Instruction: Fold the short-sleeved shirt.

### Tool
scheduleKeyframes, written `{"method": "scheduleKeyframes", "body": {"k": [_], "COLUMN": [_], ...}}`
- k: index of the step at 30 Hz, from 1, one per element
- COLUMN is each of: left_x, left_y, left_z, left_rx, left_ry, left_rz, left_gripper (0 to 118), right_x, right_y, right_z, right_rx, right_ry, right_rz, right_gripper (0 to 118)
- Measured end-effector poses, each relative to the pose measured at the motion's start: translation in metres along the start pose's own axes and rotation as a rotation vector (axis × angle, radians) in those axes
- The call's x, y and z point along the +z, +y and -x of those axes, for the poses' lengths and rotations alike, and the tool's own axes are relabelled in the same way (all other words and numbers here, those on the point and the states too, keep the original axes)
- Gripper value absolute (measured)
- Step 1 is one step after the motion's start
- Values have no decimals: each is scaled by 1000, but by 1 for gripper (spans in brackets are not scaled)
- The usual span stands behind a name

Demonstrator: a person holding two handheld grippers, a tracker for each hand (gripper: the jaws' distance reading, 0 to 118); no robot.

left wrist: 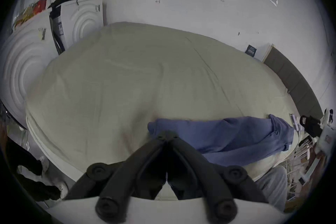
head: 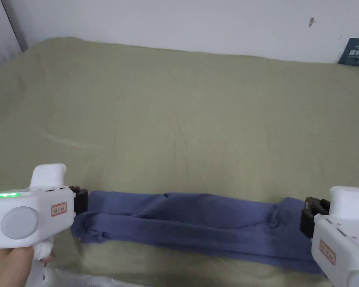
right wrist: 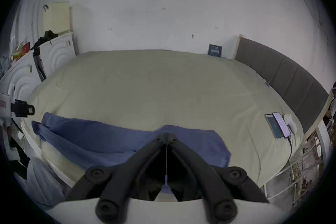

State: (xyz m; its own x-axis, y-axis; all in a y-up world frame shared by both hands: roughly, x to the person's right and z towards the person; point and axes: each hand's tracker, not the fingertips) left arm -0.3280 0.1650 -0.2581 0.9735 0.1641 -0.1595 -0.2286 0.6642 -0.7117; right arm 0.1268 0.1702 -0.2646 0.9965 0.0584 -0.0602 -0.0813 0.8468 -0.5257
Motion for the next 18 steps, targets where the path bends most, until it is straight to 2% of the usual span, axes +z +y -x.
{"method": "scheduleKeyframes", "body": {"k": [2, 5, 8, 12, 17, 18], "left_x": [-5, -15, -34, -62, -71, -70], "left_y": [2, 10, 19, 22, 24, 24], "left_z": [17, 43, 68, 96, 115, 117], "left_rx": [80, 230, 301, 367, 374, 379], "left_ry": [-65, -220, -347, -465, -559, -565], "left_rz": [39, 112, 224, 329, 342, 340], "left_gripper": [0, 0, 0, 0, 1, 10], "right_x": [1, 2, 2, 2, -1, -2], "right_y": [0, -2, -6, -11, -15, -16], "right_z": [14, 28, 42, 56, 65, 65], "right_rx": [33, 42, 65, 75, 74, 75], "right_ry": [-22, -20, -40, -33, -11, -8], "right_rz": [-13, -13, -20, -34, 0, 7], "right_gripper": [1, 1, 1, 1, 1, 1]}}
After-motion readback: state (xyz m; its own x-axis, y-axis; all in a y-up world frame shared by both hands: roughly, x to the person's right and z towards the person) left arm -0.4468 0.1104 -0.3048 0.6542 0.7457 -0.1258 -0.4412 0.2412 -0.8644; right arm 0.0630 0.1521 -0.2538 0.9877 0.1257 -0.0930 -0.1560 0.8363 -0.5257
